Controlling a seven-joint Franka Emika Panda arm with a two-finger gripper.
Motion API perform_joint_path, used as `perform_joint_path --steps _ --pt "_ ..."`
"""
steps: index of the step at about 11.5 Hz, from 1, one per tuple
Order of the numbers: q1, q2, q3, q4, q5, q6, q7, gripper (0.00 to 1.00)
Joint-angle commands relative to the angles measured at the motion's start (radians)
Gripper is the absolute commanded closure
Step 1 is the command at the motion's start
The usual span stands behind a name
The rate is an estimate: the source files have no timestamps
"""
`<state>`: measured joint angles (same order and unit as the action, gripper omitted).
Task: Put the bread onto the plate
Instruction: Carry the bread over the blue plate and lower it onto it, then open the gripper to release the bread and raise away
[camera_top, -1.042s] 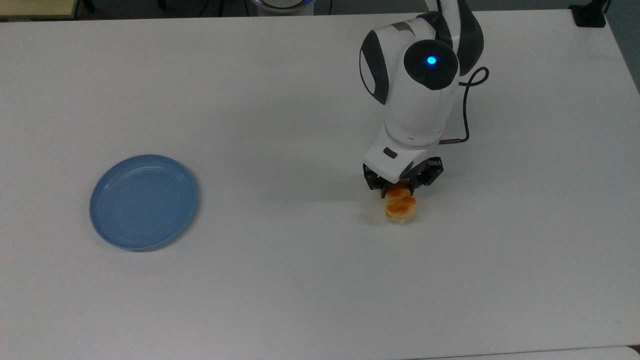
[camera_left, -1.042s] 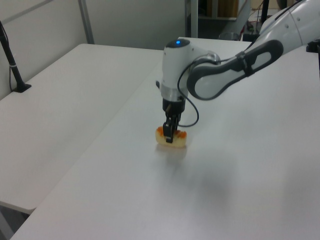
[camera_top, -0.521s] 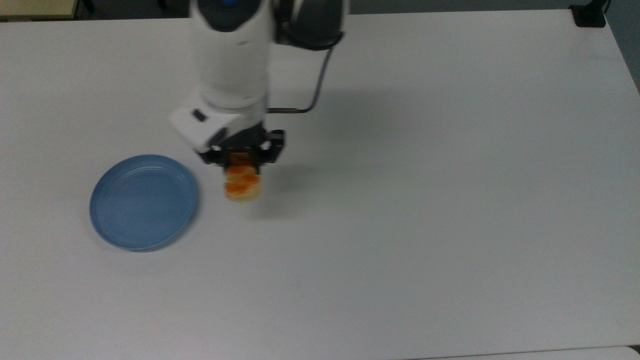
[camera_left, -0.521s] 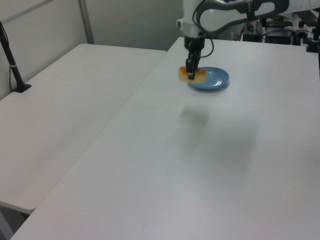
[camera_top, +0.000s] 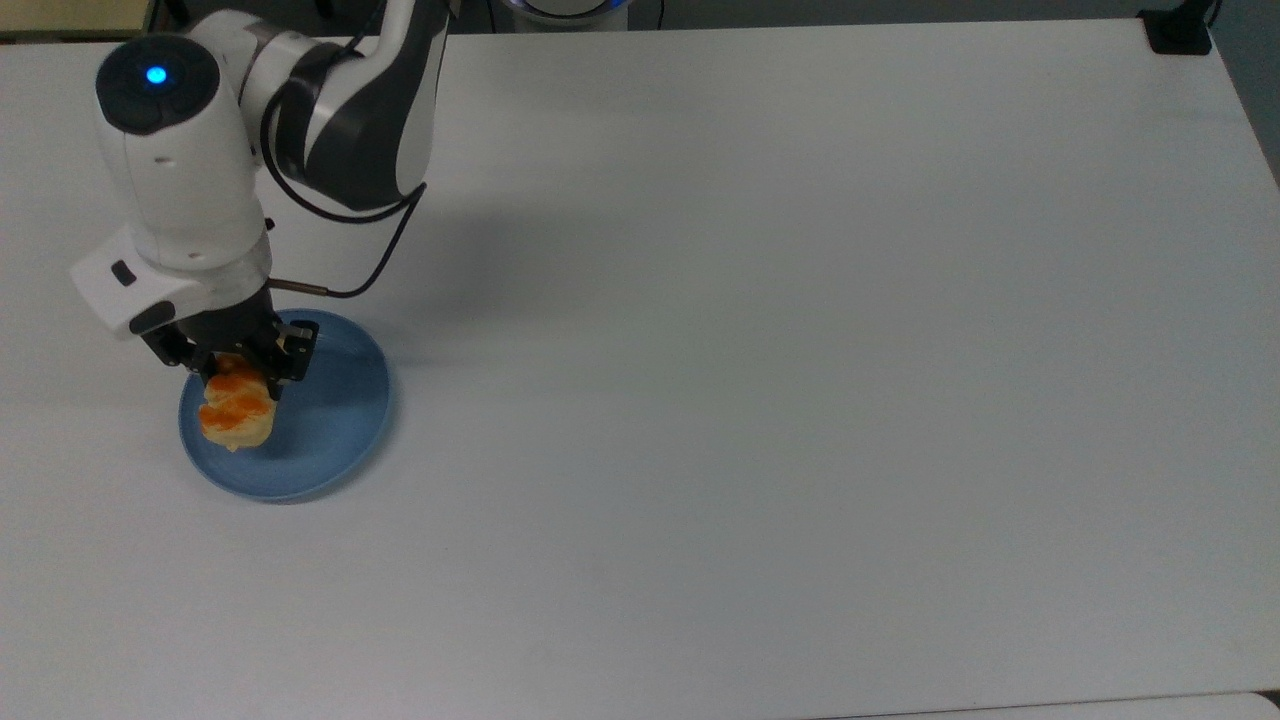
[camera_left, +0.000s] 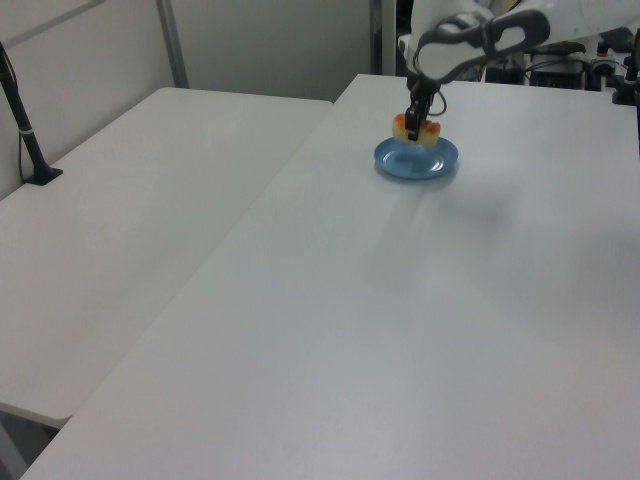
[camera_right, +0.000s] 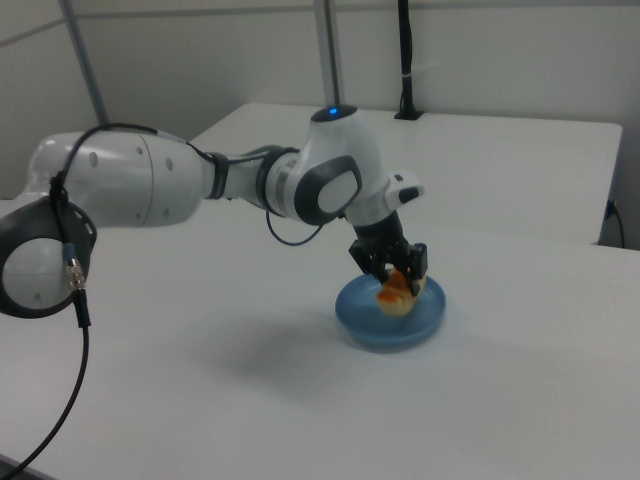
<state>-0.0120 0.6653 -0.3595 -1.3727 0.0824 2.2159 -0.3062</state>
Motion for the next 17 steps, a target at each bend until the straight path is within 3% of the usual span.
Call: perform_joint_path --steps 1,2,3,5,6,9,13,17 --pt "0.044 0.039 -0.022 -0.005 0.020 0.027 0.004 0.41" --pt "0.053 0.056 -0.021 -0.009 0.022 0.028 0.016 0.28" --pt "0.052 0.060 -0.021 -0.012 0.033 0.030 0.021 0.00" --pt "0.049 0.004 -0.024 -0.011 0.121 0.018 0.021 0.00" --pt "0.055 -0.065 -0.022 -0.016 0.129 -0.001 0.028 0.00" --pt "0.089 -0.284 0.007 -0.041 0.087 -0.295 0.179 0.00" --pt "0.104 -0.510 0.213 -0.135 -0.091 -0.507 0.372 0.00" --pt "0.103 -0.555 0.254 -0.143 -0.089 -0.602 0.323 0.00"
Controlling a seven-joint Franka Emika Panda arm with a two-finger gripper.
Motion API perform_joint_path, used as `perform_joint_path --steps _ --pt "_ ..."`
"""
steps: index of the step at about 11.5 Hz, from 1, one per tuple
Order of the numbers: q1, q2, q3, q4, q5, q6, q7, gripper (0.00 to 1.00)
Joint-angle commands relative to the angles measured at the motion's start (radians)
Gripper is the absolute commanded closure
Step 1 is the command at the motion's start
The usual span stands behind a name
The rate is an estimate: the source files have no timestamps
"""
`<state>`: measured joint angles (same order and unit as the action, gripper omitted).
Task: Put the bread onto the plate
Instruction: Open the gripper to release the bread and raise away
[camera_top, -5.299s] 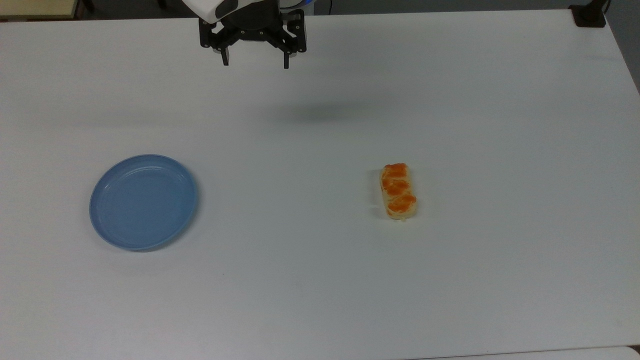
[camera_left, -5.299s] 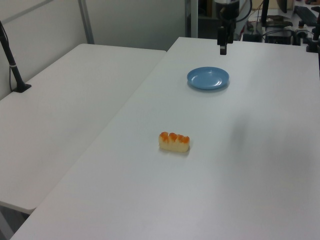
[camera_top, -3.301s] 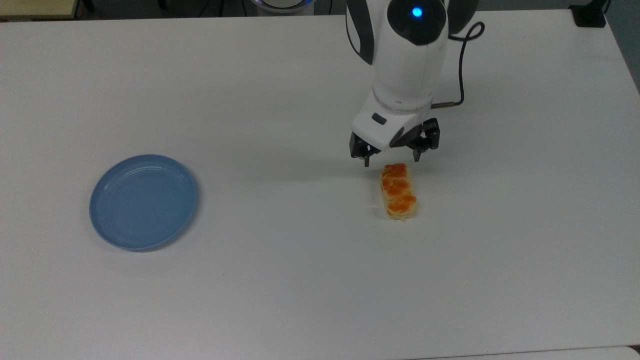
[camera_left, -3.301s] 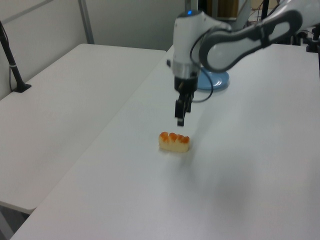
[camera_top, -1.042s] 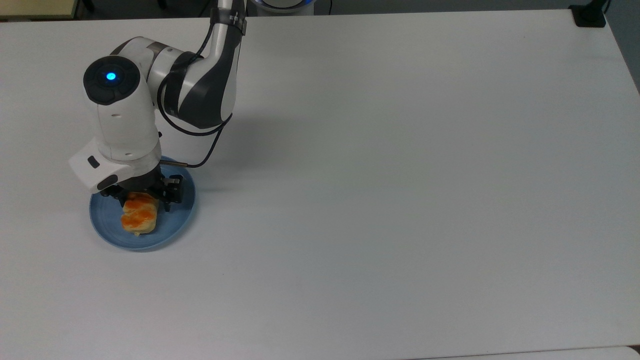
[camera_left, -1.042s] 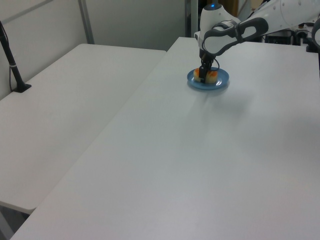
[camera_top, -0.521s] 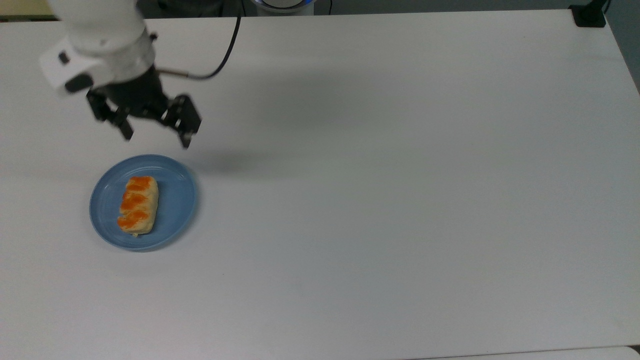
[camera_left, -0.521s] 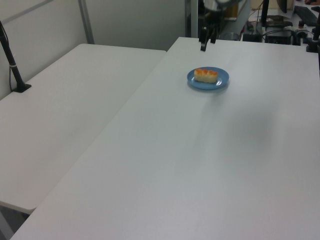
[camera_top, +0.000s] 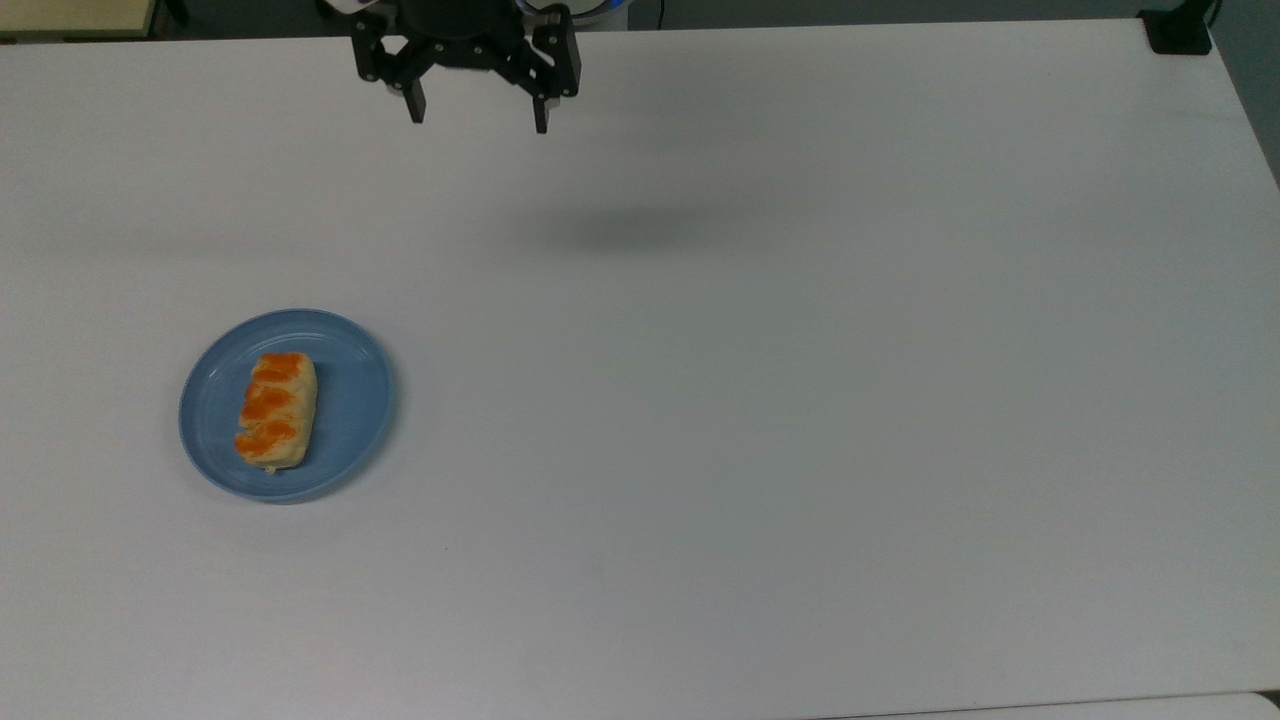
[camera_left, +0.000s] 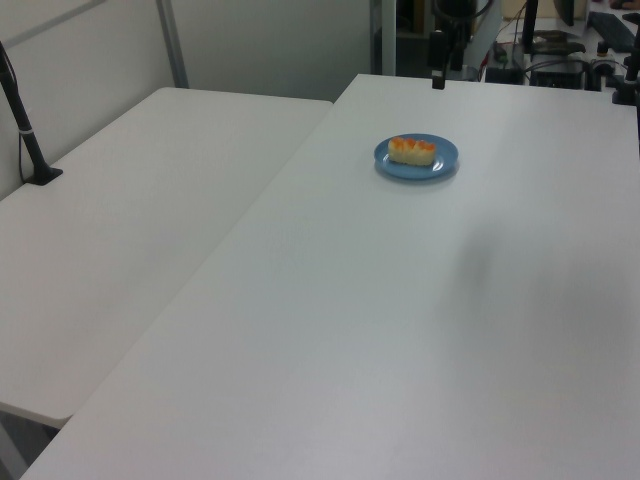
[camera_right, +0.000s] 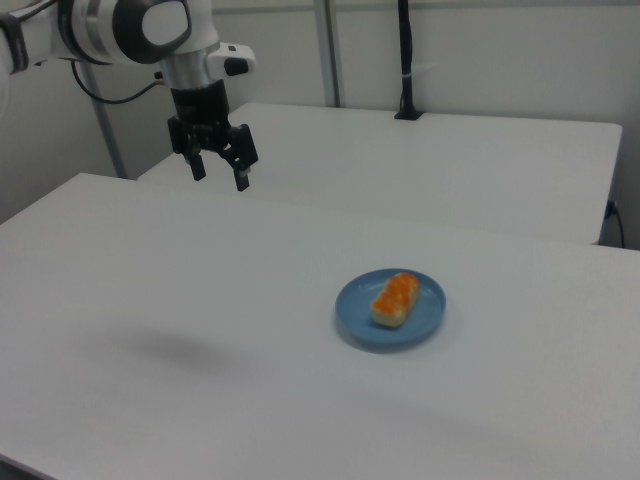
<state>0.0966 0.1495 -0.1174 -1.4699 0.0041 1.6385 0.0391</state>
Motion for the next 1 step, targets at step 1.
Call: perform_joint_path --steps 1 --pt "-0.005 -0.039 0.013 -0.046 -0.010 -0.025 -0.024 0.00"
